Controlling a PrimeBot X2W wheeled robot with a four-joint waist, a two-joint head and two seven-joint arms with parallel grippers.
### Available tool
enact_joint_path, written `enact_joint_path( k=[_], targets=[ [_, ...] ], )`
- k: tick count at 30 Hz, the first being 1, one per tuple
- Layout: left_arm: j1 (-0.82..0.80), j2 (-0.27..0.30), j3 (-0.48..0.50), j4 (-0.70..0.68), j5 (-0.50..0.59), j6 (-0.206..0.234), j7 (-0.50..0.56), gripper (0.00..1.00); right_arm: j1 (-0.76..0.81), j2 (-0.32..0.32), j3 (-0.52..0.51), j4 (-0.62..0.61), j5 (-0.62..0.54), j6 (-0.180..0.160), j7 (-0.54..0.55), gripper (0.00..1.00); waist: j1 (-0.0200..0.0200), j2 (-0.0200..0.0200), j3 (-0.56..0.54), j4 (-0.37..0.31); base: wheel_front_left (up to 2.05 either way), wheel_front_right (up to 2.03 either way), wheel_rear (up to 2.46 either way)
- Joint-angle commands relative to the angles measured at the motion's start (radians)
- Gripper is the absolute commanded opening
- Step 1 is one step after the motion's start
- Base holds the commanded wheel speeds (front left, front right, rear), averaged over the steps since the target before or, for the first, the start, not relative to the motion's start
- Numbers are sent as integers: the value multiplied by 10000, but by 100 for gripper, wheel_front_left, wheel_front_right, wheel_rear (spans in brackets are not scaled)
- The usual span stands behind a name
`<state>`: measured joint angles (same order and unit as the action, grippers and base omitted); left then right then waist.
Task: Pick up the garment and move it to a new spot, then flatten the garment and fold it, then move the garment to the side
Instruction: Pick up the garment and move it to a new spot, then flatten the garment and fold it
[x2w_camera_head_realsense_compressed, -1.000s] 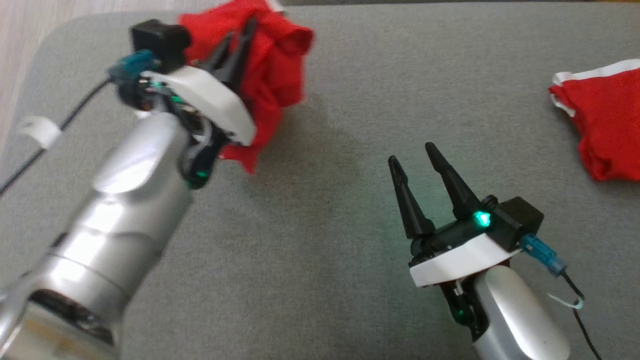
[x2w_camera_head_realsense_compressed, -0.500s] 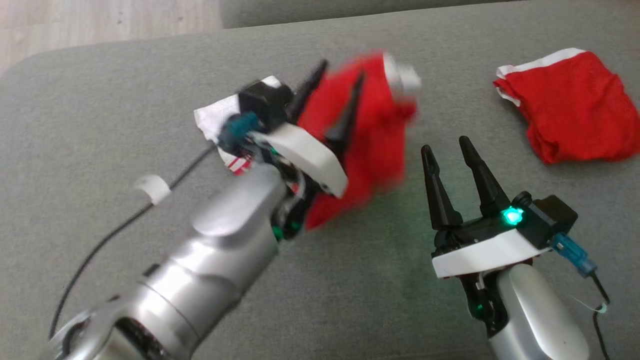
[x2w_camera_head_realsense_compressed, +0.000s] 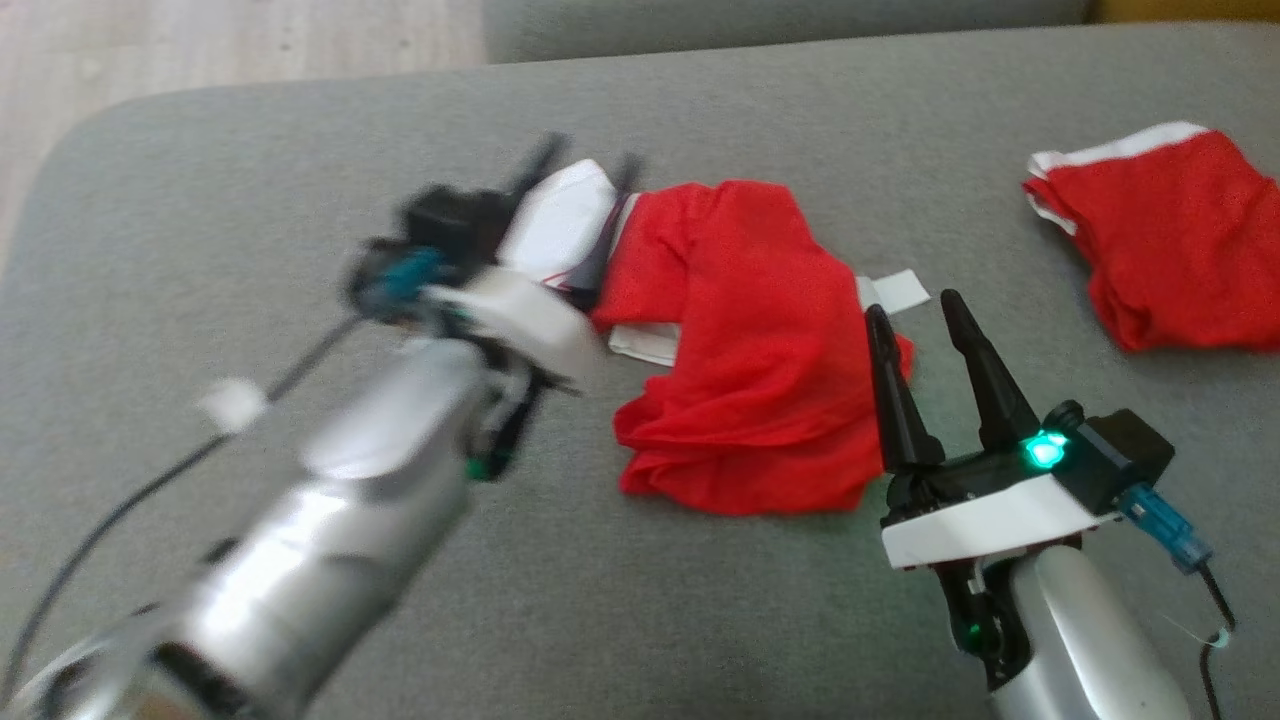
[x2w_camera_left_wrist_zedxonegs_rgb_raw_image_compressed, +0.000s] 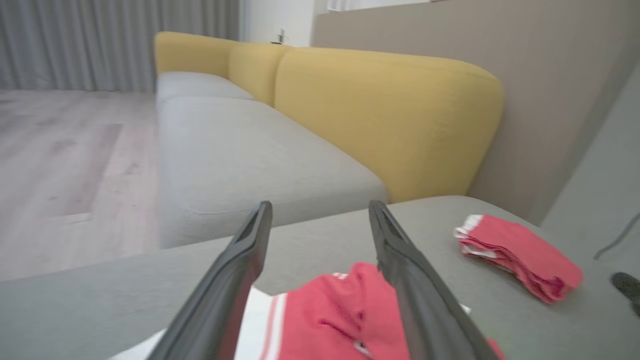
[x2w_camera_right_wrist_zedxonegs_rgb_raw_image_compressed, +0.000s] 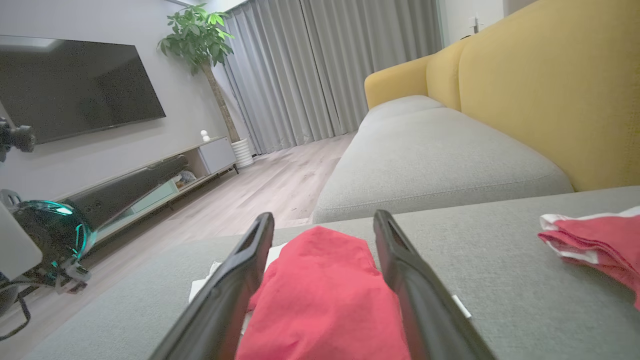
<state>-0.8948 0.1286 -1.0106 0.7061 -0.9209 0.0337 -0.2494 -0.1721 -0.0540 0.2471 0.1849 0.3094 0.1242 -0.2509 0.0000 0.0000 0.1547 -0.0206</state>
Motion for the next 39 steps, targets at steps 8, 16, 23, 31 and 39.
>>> enact_joint_path(
  k=[8, 16, 23, 31, 39],
  targets=[
    [2633, 2093, 2486, -2428, 1457, 662, -121, 100, 190, 38, -49, -292, -119, 65, -109, 100, 0, 0, -394, 865, 0, 0, 0],
    [6024, 1948, 4484, -4634, 2353, 1353, -123, 100, 395, 38, -49, -222, -223, 65, -109, 100, 0, 0, -475, 1145, 0, 0, 0],
    [6695, 1343, 5179, -5026, 3071, 1026, -123, 100, 335, 38, -24, -132, -347, 65, -109, 100, 0, 0, -421, 1230, 0, 0, 0],
    [6554, 956, 5518, -4832, 3517, 609, -123, 100, -384, 38, -291, 30, -888, 65, 152, 100, 0, 0, -143, 1366, 0, 0, 0],
    [6350, 532, 5644, -4534, 3813, 230, -124, 100, -2875, 38, -1701, 1866, -1655, 65, 2533, 100, 0, 0, 327, 1762, 0, 0, 0]
  ],
)
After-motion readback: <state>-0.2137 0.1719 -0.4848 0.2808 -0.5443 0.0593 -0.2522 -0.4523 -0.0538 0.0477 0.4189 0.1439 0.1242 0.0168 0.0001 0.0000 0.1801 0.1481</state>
